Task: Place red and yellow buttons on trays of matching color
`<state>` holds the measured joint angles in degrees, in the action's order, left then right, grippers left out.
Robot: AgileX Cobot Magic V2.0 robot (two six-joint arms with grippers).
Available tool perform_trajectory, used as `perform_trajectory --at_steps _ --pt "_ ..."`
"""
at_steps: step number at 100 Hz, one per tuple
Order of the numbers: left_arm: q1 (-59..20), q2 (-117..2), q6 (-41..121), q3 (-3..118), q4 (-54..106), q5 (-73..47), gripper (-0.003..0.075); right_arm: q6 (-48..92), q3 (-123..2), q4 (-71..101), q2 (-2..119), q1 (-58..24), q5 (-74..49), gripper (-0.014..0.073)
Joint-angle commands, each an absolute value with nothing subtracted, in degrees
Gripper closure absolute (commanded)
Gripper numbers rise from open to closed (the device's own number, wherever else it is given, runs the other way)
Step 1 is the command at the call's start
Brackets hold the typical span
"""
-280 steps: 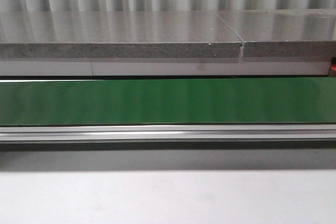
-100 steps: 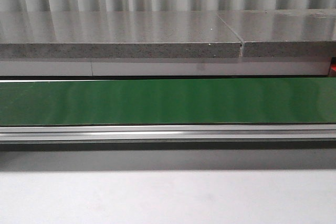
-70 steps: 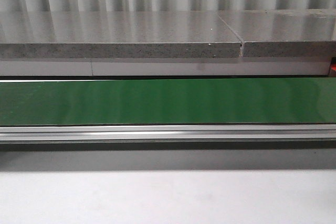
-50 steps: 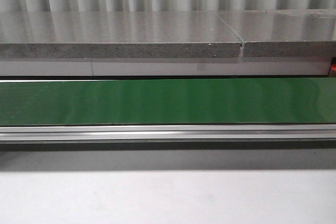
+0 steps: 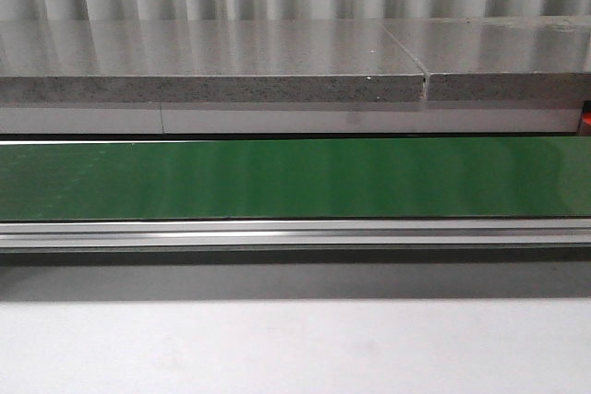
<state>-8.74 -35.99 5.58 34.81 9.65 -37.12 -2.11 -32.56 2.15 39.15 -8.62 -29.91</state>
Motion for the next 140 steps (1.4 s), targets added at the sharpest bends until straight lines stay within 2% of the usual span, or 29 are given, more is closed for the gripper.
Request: perform_trajectory --at_steps 1,37,87,128,133,140 --pt "-9.23 -35.83 5.48 36.19 10.59 -33.35 0.074 -1.57 -31.91 1.47 34.36 -8.51 -25.03 0.066" --pt "-9.23 -35.83 5.48 36.19 10.59 -33.35 0.074 -1.57 -28.15 1.47 19.59 -8.51 -26.91 0.066" --pt "-9.1 -42.58 3.95 39.8 10.04 -32.75 0.074 -1.57 -28.15 1.47 18.86 -8.51 -26.96 0.066" --pt "3.43 -61.72 1.85 52.97 10.42 -41.09 0.0736 -1.57 -28.15 1.47 18.86 -8.51 -26.96 0.066" --pt "5.54 -63.14 1.98 53.68 10.42 -41.38 0.0717 -1.57 -28.15 1.47 18.86 -8.51 -26.96 0.066" --pt "8.23 -64.75 2.2 54.34 10.42 -41.66 0.0648 -1.57 -28.15 1.47 18.86 -8.51 -26.96 0.066"
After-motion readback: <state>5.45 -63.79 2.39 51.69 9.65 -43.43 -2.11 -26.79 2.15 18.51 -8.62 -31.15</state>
